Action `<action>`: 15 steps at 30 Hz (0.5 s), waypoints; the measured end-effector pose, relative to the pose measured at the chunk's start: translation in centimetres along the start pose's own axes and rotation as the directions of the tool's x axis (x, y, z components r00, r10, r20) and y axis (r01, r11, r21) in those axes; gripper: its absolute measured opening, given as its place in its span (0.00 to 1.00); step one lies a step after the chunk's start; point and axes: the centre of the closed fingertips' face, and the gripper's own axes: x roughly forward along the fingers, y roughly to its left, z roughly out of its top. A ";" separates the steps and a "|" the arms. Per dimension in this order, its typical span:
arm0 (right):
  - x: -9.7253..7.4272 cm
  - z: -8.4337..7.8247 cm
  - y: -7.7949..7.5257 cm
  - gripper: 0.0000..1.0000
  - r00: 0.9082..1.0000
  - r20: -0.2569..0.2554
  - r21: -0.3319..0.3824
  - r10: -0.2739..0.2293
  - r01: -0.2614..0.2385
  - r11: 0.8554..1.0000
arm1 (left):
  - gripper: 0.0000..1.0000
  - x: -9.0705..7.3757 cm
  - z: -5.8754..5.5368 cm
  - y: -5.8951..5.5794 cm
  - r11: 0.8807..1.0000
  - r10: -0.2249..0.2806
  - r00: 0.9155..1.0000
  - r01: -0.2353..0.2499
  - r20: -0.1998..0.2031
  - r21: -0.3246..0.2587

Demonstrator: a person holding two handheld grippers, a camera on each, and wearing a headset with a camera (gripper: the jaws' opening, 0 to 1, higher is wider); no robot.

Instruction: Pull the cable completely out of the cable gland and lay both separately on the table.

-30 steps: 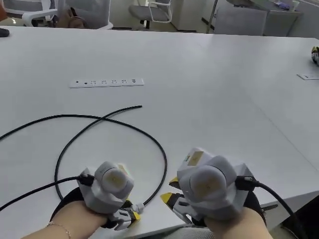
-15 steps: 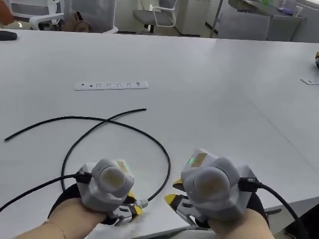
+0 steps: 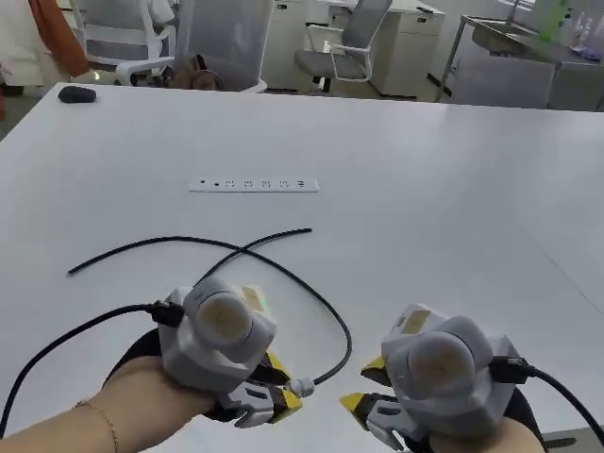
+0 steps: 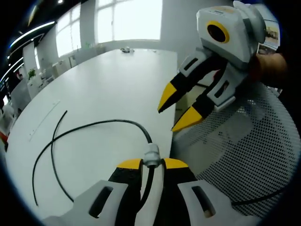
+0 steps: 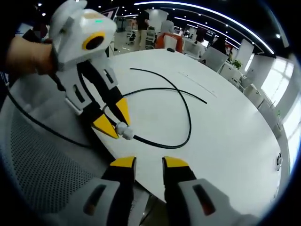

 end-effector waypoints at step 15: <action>-1.1 5.9 3.6 0.26 0.955 0.148 -0.124 0.258 -0.241 0.963 | 0.18 -7.1 -1.3 -0.8 0.999 0.037 0.999 -0.037 0.015 0.024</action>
